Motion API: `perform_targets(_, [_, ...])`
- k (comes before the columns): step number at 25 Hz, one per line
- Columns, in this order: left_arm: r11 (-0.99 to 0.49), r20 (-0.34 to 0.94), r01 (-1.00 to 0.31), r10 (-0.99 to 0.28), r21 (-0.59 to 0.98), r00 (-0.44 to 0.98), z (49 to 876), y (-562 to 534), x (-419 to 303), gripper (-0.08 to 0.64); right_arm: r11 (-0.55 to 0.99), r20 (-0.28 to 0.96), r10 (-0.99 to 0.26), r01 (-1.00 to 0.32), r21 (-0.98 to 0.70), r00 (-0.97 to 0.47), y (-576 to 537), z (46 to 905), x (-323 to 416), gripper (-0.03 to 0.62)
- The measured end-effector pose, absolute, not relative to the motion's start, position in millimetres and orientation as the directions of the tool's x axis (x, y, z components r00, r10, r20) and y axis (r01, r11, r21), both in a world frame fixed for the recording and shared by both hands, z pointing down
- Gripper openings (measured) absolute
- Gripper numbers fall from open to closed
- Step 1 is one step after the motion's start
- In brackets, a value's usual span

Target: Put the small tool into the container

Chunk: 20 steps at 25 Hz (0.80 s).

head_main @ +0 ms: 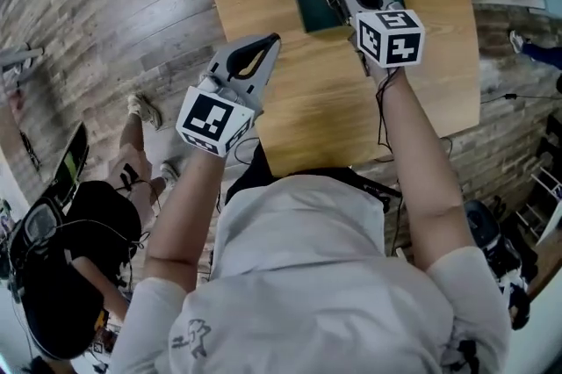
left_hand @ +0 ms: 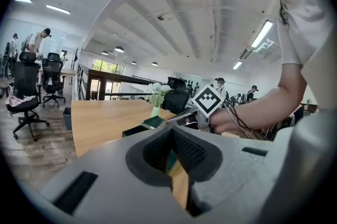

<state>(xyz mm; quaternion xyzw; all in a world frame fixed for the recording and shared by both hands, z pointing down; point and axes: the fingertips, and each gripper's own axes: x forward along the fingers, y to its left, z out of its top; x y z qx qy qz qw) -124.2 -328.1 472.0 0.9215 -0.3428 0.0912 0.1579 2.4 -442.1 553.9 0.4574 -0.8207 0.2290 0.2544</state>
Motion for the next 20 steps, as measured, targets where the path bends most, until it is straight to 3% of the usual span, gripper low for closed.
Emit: perform_targets(20, [-0.694, 0.311, -0.669, -0.595, 0.266, 0.741, 509, -347, -127, 0.005, 0.346, 0.753, -0.577, -0.93, -0.124, -0.315, -483, 623, 4, 0.026])
